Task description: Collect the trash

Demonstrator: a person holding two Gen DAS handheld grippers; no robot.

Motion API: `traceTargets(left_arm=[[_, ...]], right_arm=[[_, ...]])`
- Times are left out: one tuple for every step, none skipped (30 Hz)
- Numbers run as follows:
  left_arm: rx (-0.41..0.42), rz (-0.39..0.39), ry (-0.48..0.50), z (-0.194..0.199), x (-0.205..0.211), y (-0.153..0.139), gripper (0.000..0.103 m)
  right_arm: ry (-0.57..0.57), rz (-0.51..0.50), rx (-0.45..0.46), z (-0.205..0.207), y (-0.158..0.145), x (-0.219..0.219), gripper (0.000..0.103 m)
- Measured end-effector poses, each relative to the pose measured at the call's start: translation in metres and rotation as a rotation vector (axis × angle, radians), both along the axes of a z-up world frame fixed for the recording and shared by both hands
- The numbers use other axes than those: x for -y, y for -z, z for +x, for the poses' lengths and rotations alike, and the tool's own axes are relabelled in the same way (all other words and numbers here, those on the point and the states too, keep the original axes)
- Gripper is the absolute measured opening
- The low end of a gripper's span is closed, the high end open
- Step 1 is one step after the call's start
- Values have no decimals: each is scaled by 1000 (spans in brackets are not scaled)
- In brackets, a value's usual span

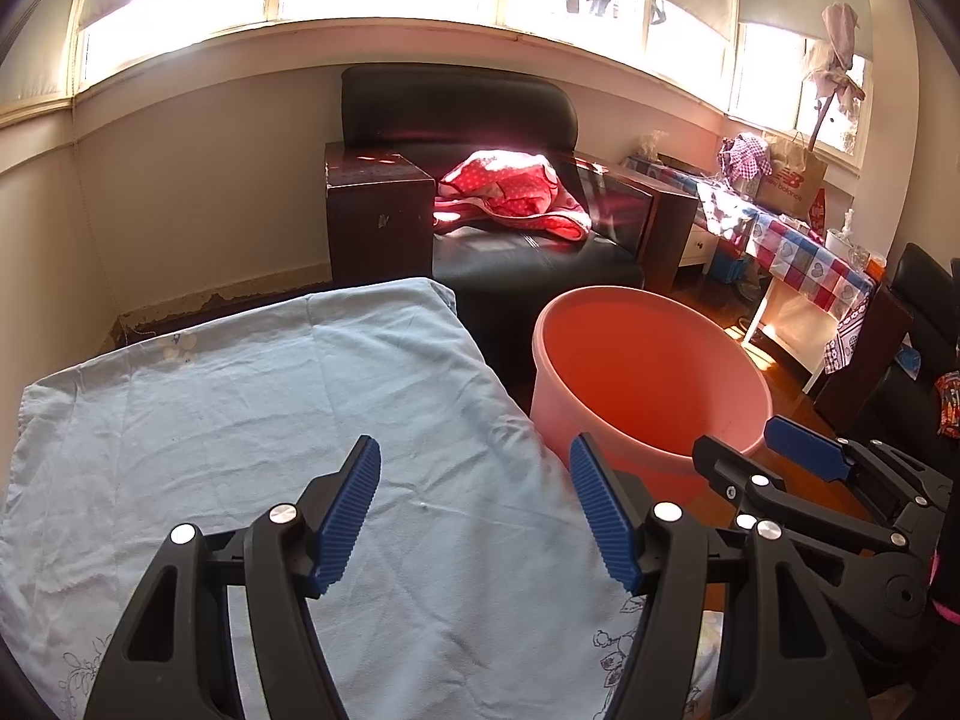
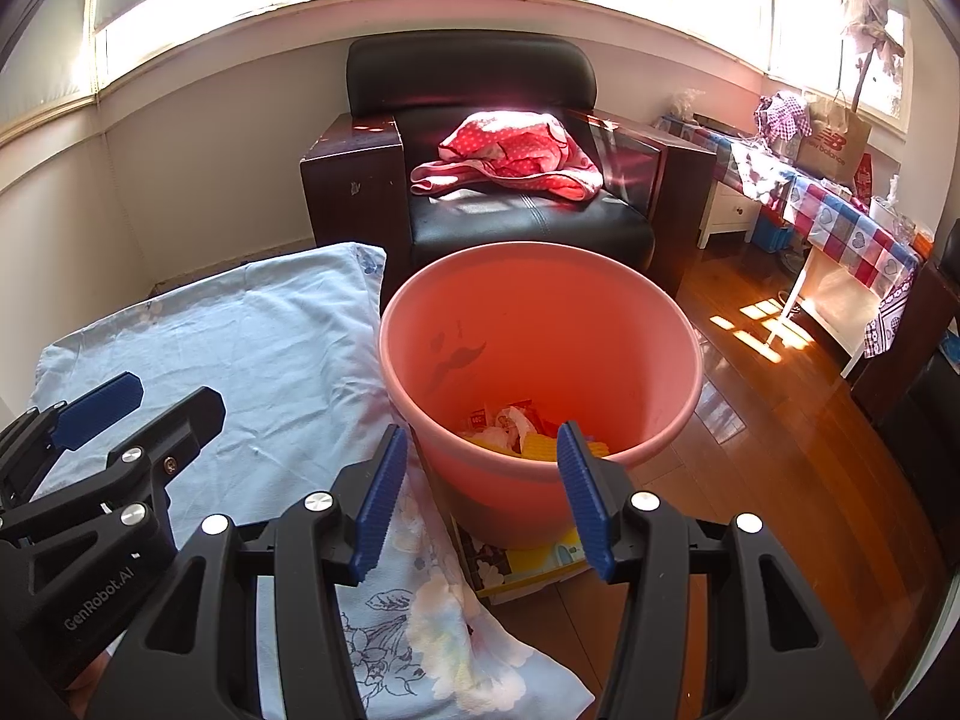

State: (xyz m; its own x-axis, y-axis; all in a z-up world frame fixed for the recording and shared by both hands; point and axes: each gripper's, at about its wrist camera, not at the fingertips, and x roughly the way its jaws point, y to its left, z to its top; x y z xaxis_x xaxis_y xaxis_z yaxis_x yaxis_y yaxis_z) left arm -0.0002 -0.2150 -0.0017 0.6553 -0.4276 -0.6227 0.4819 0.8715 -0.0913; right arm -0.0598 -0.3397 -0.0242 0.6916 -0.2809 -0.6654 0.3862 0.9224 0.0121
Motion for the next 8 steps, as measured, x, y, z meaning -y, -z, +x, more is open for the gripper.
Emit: traceTargets(left_arm=[[-5, 0, 0, 1, -1, 0, 65], [-8, 1, 1, 1, -1, 1, 65], [-8, 4, -1, 2, -1, 2, 65], [-8, 5, -3, 2, -2, 2, 65], [-8, 5, -3, 2, -2, 2, 65], [-8, 5, -3, 2, -2, 2, 65], [-8, 6, -3, 2, -3, 3, 65], [-7, 8, -2, 3, -2, 3, 65]], right_arm=[[0, 0, 1, 0, -1, 1, 53], [0, 0, 0, 0, 0, 0, 53], [-1, -1, 0, 0, -1, 1, 53], [-1, 0, 1, 0, -1, 1, 53], [-2, 0, 0, 1, 0, 0, 53], [-2, 0, 0, 1, 0, 0, 53], [-2, 0, 0, 1, 0, 0, 53], [-3, 0, 0, 0, 0, -1, 53]])
